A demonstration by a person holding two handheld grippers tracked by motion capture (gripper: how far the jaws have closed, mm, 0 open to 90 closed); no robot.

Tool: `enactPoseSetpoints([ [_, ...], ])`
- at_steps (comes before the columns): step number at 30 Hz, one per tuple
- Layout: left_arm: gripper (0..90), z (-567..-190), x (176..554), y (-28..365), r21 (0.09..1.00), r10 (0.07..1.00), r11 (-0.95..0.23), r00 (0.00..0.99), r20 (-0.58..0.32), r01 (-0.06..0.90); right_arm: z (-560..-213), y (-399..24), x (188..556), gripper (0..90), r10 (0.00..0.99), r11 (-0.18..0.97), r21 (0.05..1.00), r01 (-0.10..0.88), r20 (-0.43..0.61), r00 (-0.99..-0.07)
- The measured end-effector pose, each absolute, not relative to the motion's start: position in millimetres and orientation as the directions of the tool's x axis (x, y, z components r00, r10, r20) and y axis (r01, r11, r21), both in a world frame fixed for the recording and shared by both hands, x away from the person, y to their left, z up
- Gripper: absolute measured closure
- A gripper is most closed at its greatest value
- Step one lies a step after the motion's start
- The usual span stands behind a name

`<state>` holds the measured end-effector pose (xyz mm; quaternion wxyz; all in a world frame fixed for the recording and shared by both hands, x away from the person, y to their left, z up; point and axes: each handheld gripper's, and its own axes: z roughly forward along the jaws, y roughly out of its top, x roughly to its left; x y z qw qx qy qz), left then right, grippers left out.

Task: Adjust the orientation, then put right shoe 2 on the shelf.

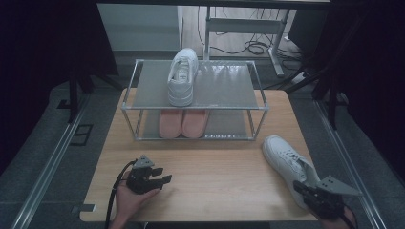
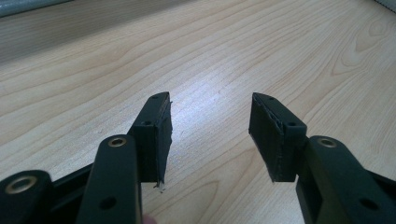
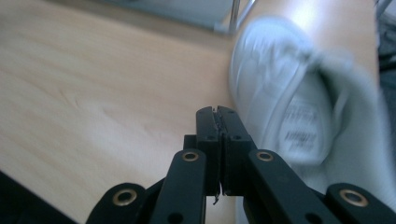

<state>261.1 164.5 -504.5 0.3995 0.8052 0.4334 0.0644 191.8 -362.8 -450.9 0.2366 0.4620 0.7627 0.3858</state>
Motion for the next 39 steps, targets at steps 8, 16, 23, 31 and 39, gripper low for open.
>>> enactPoseSetpoints([
  [8,49.2,-503,260,165,0.701,0.751,-0.308,0.617,-0.236,0.643,-422,-367,214,87.5,0.863,0.259,0.844,0.47,0.017,-0.506],
  [16,48.9,-503,260,167,0.7,0.753,-0.306,0.614,-0.237,0.645,-413,-368,232,86.5,0.859,0.262,0.835,0.484,0.026,-0.511],
  [23,48.4,-503,260,167,0.701,0.755,-0.304,0.612,-0.236,0.645,-412,-374,238,87.3,0.861,0.257,0.826,0.502,0.04,-0.507],
  [31,48.2,-503,260,166,0.703,0.758,-0.303,0.61,-0.232,0.644,-404,-390,248,86.6,0.874,0.248,0.816,0.522,0.045,-0.485],
  [39,48.2,-502,260,166,0.703,0.758,-0.302,0.61,-0.232,0.643,-403,-407,265,86.2,0.884,0.244,0.785,0.569,0.061,-0.463],
])
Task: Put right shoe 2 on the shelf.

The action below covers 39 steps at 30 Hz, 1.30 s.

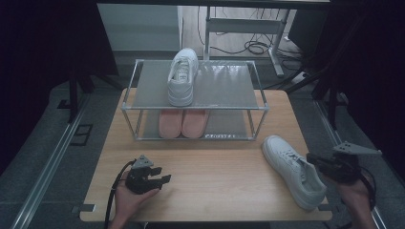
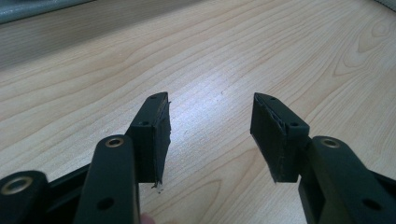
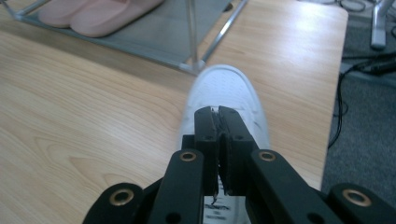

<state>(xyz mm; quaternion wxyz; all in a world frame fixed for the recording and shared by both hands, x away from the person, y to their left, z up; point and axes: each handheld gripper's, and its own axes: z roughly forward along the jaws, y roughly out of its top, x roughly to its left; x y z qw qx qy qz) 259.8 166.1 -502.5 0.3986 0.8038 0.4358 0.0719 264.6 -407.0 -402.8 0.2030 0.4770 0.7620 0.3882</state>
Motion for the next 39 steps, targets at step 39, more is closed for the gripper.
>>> enactPoseSetpoints([
  [39,48.0,-505,260,162,0.703,0.753,-0.299,0.612,-0.241,0.645,-452,-415,292,58.8,0.894,0.345,0.636,0.691,0.002,-0.448],
])
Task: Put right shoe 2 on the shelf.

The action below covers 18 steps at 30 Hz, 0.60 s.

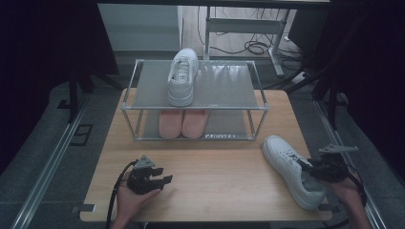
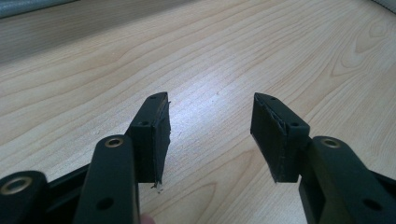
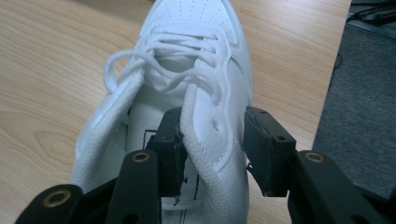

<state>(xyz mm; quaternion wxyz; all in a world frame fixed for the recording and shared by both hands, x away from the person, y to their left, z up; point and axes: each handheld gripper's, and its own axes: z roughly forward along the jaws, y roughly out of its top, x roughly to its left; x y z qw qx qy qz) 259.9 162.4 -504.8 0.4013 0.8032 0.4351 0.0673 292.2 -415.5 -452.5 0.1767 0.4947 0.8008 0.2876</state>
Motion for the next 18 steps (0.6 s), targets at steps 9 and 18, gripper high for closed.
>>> enactPoseSetpoints([
  [9,48.0,-505.4,260.6,162.5,0.701,0.752,-0.299,0.611,-0.245,0.648,-460.9,-418.4,291.9,72.8,0.907,0.341,0.632,0.696,-0.026,-0.42],
  [18,48.1,-504.9,260.6,163.7,0.704,0.752,-0.292,0.61,-0.25,0.648,-460.1,-417.4,290.4,79.2,0.918,0.309,0.648,0.696,-0.012,-0.397],
])
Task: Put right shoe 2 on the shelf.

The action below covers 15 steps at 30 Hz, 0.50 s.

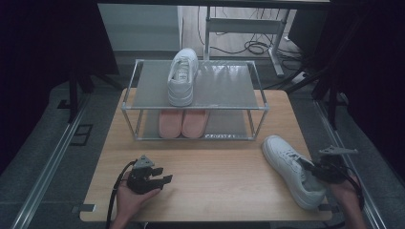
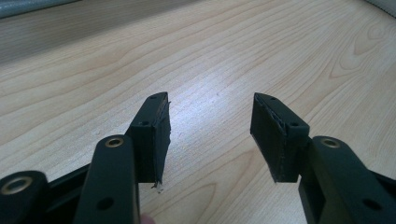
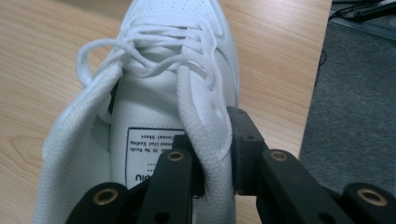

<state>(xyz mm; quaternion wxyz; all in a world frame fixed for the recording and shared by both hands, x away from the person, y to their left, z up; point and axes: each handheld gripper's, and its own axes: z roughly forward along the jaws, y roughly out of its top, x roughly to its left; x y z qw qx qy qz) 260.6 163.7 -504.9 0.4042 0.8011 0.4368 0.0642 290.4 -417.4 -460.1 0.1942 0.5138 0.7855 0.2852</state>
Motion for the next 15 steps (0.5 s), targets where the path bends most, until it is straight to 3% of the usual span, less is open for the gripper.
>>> enactPoseSetpoints([
  [15,48.1,-503.0,260.5,165.4,0.707,0.747,-0.278,0.609,-0.266,0.65,-455.4,-415.0,280.6,80.2,0.921,0.23,0.713,0.662,0.06,-0.384],
])
